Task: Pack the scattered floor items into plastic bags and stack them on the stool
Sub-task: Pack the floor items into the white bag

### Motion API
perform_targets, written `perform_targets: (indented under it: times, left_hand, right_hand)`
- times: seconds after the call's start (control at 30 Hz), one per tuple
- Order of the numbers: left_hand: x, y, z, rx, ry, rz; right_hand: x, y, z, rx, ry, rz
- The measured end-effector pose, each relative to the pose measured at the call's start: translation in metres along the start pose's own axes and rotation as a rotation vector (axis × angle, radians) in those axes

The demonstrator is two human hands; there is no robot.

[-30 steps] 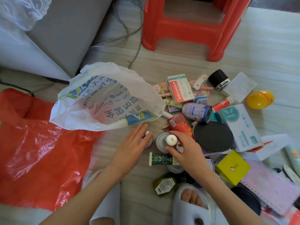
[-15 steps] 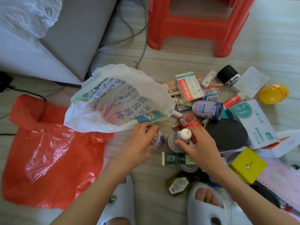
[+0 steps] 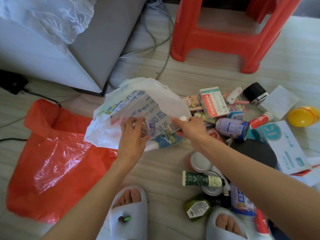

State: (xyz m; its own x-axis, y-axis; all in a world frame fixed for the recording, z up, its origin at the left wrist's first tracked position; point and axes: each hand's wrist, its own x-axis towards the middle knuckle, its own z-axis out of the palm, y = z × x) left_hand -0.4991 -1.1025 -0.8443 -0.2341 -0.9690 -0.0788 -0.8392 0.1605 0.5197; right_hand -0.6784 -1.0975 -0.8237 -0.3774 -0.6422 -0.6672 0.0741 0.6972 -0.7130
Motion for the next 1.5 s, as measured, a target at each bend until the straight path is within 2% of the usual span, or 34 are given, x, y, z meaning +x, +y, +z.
perform_targets:
  times: [0.13, 0.3, 0.47, 0.53, 0.67, 0.77, 0.83, 0.9, 0.97, 1.03, 1.07, 1.1, 1.17, 1.2, 1.27, 1.33, 1.4, 1.47, 1.5]
  left_hand:
    - [0.006, -0.004, 0.017, 0.127, -0.078, 0.092]
    - [0.008, 0.001, 0.022, 0.173, -0.055, 0.147]
    - [-0.018, -0.009, 0.019, 0.205, -0.066, 0.223]
    - [-0.033, -0.006, 0.008, 0.188, 0.033, 0.330]
    - [-0.055, 0.010, -0.038, 0.135, 0.407, 0.558]
    - [-0.043, 0.014, -0.066, 0.245, 0.556, 0.551]
    - [-0.020, 0.009, -0.074, 0.315, 0.531, 0.533]
    - [0.004, 0.005, -0.076, 0.317, 0.447, 0.526]
    - [0.022, 0.006, -0.077, 0.300, 0.413, 0.507]
    - [0.040, 0.015, -0.085, 0.204, 0.332, 0.412]
    - [0.051, 0.018, -0.092, 0.102, 0.257, 0.318]
    - [0.065, 0.020, -0.100, -0.010, 0.158, 0.206]
    - [0.091, 0.018, -0.116, -0.292, -0.111, -0.022]
    - [0.101, 0.014, -0.123, -0.466, -0.221, -0.126]
    - [0.119, 0.006, -0.125, -0.723, -0.286, -0.255]
    - [0.137, 0.004, -0.117, -0.761, -0.160, -0.317]
    - [0.152, 0.003, -0.105, -0.621, 0.075, -0.362]
    - [0.152, 0.007, -0.097, -0.302, 0.300, -0.266]
    - [0.145, 0.010, -0.095, -0.140, 0.400, -0.123]
  right_hand:
    - [0.019, 0.016, 0.020, -0.006, 0.027, 0.082]
    - [0.032, 0.037, 0.034, 0.083, 0.051, 0.176]
    - [0.030, 0.045, 0.044, 0.030, 0.039, 0.182]
    - [0.029, 0.043, 0.046, 0.014, 0.022, 0.157]
    - [0.010, 0.033, 0.043, 0.062, -0.045, 0.096]
    - [-0.013, 0.029, 0.028, 0.082, 0.043, -0.074]
    - [-0.028, 0.017, 0.012, 0.017, 0.146, -0.308]
    - [-0.035, 0.000, 0.000, -0.237, 0.252, -0.647]
    - [-0.030, -0.014, 0.000, -0.618, 0.331, -0.917]
    - [-0.015, -0.025, 0.003, -0.846, 0.388, -1.078]
    - [-0.007, -0.033, 0.004, -0.859, 0.362, -1.104]
    - [0.000, -0.045, 0.003, -0.814, 0.262, -1.053]
    - [0.015, -0.074, -0.004, -0.620, -0.060, -0.749]
    - [0.023, -0.087, -0.008, -0.512, -0.164, -0.589]
    - [0.039, -0.107, -0.015, -0.308, -0.227, -0.404]
    - [0.052, -0.121, -0.014, -0.219, -0.177, -0.350]
    - [0.061, -0.132, -0.008, -0.167, -0.078, -0.331]
    - [0.068, -0.138, -0.001, -0.063, 0.001, -0.313]
    - [0.072, -0.139, 0.002, 0.003, 0.022, -0.305]
